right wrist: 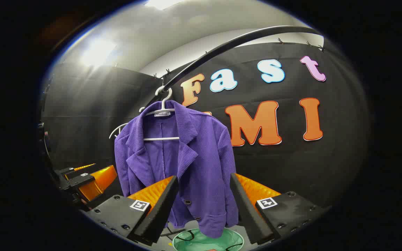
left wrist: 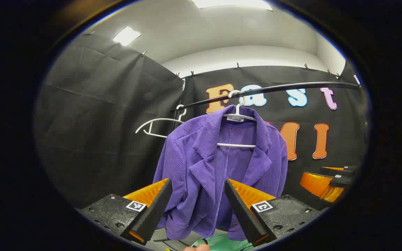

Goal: Grasp the clothes on the hanger with both hands and then place them into the laundry hamper below.

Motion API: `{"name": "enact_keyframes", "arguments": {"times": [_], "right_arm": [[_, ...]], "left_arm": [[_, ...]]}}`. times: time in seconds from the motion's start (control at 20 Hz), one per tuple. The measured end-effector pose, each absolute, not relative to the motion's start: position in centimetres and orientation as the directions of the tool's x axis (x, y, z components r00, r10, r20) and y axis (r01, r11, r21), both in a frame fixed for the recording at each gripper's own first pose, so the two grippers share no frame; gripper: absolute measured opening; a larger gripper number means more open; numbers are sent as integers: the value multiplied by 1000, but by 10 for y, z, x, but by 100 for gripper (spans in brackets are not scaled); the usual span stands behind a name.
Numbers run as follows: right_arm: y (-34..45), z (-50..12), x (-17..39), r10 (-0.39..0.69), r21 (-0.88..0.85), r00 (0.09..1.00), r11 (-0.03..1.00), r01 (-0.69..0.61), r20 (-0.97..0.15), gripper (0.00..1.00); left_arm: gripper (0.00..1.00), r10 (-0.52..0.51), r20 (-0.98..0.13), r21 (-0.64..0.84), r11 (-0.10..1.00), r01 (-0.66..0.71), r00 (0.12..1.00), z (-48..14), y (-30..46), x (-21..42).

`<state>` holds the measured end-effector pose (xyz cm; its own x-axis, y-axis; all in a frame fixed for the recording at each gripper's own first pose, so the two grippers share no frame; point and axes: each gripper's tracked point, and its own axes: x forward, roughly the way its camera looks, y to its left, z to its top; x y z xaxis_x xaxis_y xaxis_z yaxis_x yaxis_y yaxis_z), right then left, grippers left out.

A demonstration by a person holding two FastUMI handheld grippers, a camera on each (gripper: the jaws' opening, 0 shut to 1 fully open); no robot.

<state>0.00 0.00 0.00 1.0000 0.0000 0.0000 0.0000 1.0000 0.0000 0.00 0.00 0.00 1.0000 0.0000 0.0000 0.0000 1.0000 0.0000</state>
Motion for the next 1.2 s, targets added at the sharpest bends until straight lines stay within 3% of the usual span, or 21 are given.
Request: {"name": "enact_keyframes", "arguments": {"times": [0.4, 0.45, 0.5, 0.55, 0.6, 0.65, 0.85, 0.9, 1.2], "right_arm": [[-4, -4, 6, -14, 7, 1000, 1000, 14, -10, 96], [-5, -4, 6, -15, 8, 1000, 1000, 15, -9, 96], [-5, -3, 6, -17, 7, 1000, 1000, 17, -7, 100], [-5, -3, 7, -20, 5, 1000, 1000, 20, -5, 96], [-5, -3, 7, -20, 4, 1000, 1000, 20, -3, 96], [-5, -3, 7, -18, 4, 1000, 1000, 18, -2, 96], [-2, -1, 11, -11, 1, 1000, 1000, 11, 4, 96], [-1, -1, 12, -8, 0, 1000, 1000, 8, 5, 96], [6, 0, 24, 17, -7, 1000, 1000, -17, 9, 96]], "left_arm": [[92, -6, -15, 4, 1000, 6, 1000, -4, 1, 5], [95, -4, -16, 7, 1000, 4, 1000, -5, 2, 6], [92, -1, -16, 10, 1000, 1, 1000, -5, 4, 7], [91, 2, -16, 11, 1000, -2, 1000, -5, 6, 8], [95, 4, -14, 10, 1000, -4, 1000, -5, 7, 8], [92, 7, -13, 9, 1000, -7, 1000, -4, 7, 9], [95, 20, -3, 10, 1000, -20, 1000, -1, 13, 12], [91, 25, -1, 11, 1000, -25, 1000, 0, 14, 12], [91, 45, 1, 7, 999, -45, 999, 2, 22, 15]]}}
